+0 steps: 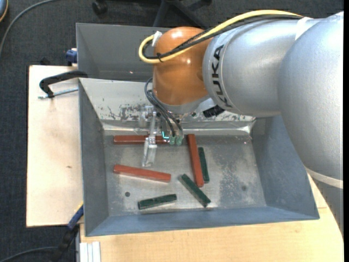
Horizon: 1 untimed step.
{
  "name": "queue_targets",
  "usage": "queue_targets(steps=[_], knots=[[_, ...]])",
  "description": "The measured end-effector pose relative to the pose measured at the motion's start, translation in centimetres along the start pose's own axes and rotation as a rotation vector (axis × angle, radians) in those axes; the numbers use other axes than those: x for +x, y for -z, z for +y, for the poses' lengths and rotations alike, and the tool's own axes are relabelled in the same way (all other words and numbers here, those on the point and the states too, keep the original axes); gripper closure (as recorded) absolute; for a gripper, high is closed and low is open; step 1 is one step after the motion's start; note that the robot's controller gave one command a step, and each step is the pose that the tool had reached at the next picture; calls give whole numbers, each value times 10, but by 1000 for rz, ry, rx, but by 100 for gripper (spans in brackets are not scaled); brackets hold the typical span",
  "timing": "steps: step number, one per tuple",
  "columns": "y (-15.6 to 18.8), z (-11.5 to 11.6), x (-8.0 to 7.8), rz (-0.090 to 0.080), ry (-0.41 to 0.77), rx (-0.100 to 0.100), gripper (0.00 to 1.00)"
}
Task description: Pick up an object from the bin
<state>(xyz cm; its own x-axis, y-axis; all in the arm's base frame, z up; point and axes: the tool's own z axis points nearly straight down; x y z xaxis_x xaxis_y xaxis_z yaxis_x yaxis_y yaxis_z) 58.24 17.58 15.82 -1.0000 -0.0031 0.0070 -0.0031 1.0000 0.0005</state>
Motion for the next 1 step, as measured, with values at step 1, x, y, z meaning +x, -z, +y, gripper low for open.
queue_targets(steps=[1], knots=[[5,-1,-2,-8,-2,-2,0]])
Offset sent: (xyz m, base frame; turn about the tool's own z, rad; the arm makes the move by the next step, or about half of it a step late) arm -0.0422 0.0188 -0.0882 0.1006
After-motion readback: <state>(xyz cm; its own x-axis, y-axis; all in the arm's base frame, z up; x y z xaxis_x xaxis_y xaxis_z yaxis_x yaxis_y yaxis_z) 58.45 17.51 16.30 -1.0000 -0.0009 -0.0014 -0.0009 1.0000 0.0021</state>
